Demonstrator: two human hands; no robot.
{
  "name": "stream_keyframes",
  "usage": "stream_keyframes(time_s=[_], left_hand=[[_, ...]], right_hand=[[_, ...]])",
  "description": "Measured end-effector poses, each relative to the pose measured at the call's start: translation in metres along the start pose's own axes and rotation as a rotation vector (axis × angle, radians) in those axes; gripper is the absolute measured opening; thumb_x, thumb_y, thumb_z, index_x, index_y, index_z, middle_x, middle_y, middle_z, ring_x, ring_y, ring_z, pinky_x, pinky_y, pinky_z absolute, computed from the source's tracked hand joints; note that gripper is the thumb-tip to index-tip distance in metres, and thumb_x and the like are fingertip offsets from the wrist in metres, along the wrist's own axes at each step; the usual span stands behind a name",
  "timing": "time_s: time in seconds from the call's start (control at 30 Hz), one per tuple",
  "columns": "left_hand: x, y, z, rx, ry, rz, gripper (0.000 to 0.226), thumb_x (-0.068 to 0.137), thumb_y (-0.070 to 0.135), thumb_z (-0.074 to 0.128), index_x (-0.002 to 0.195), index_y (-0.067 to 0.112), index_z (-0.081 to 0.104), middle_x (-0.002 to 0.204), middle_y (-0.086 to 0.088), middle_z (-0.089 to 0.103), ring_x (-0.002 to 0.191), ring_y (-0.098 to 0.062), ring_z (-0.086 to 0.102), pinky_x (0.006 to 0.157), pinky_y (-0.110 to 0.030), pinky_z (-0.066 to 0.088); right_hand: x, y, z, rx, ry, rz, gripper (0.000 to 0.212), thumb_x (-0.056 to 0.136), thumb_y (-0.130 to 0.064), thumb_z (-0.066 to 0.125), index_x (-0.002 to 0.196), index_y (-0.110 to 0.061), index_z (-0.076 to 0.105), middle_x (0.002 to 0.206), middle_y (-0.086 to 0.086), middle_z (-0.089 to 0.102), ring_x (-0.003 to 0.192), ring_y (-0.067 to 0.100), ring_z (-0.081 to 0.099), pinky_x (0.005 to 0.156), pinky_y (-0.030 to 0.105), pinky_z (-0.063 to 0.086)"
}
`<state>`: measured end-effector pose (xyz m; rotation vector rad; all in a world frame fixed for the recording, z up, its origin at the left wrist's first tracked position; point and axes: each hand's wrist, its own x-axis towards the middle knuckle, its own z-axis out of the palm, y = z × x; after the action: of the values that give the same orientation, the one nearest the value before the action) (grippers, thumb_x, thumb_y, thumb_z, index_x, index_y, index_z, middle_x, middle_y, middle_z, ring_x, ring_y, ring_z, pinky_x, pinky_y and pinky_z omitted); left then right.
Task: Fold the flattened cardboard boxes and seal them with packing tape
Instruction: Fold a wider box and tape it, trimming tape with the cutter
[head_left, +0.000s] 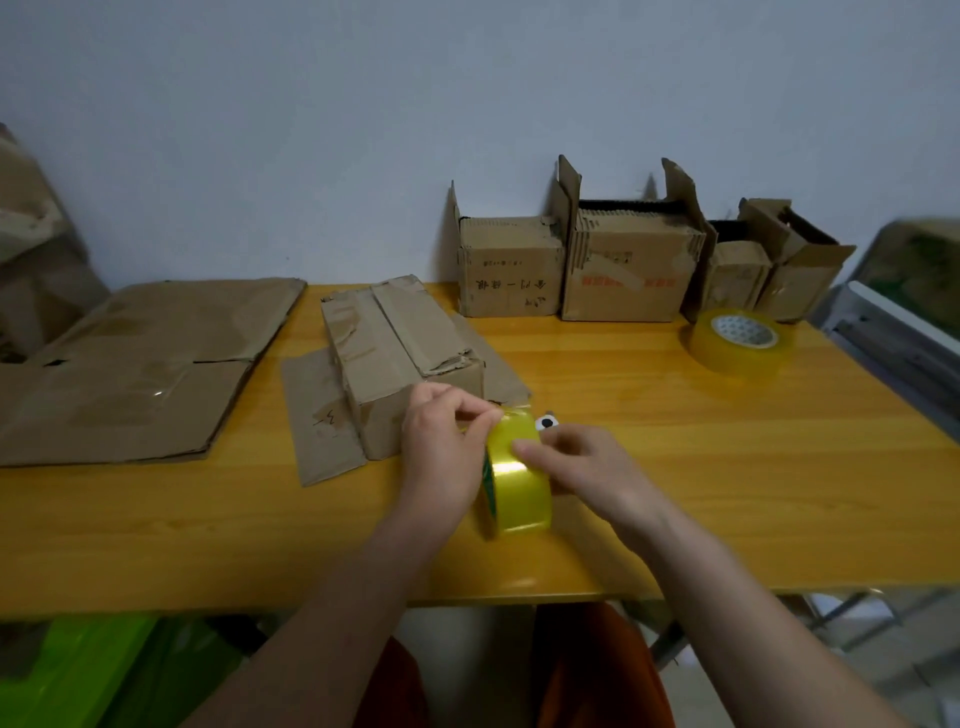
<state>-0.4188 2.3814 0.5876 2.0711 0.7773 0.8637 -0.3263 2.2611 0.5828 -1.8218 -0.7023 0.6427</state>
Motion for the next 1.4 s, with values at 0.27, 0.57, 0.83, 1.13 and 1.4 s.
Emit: stream_keyframes(time_s=[0.27,0.57,0.83,1.13,1.4], left_hand=[[-0.001,0.003,0.010,0.072,-0.018,0.166,0.021,0.092,0.024,0.064,0.110,0.019,0.073,0.104,0.003,0.058,0.093,-0.008,0.053,0.072,-0.010,0.036],[0.058,-0.059,-0.027,0.751,-0.204,0.050,0.059,0.097,0.046,0.047,0.150,0.033,0.025,0.160,0.008,0.019,0.148,-0.019,0.009,0.121,-0.049,0.007],[0.023,-0.087,-0.064,0.647,-0.131,0.324,0.048,0.094,0.037,0.056,0.141,0.030,0.046,0.149,0.009,0.042,0.143,-0.017,0.029,0.121,-0.047,0.008],[0.014,-0.117,-0.085,0.281,0.016,0.404,0.035,0.088,0.037,0.057,0.108,0.014,0.074,0.113,0.000,0.071,0.111,-0.020,0.062,0.094,-0.046,0.051],[0.016,-0.118,-0.077,0.195,0.040,0.406,0.028,0.085,0.035,0.060,0.103,0.020,0.076,0.108,0.007,0.072,0.100,-0.018,0.058,0.086,-0.046,0.047]], right_hand=[[-0.014,-0.005,-0.041,-0.657,0.163,-0.026,0.029,0.082,-0.038,0.071,0.076,-0.019,0.050,0.076,-0.004,0.055,0.073,0.018,0.054,0.060,0.031,0.040],[-0.013,0.015,-0.063,-1.219,0.316,0.051,0.030,0.091,-0.050,0.054,0.085,-0.021,0.052,0.093,0.000,0.055,0.100,0.022,0.056,0.069,0.031,0.040],[0.032,-0.033,0.028,-0.872,0.116,-0.612,0.044,0.089,-0.032,0.063,0.129,-0.016,0.054,0.133,0.000,0.050,0.125,0.018,0.042,0.102,0.025,0.033],[0.061,-0.009,0.097,-0.595,-0.058,-0.771,0.049,0.082,-0.015,0.072,0.128,-0.008,0.057,0.135,0.004,0.055,0.135,0.020,0.042,0.116,0.028,0.017],[0.060,-0.008,0.087,-0.357,-0.065,-0.686,0.041,0.078,-0.008,0.074,0.118,-0.014,0.065,0.124,-0.011,0.058,0.130,0.009,0.045,0.118,0.025,0.020]])
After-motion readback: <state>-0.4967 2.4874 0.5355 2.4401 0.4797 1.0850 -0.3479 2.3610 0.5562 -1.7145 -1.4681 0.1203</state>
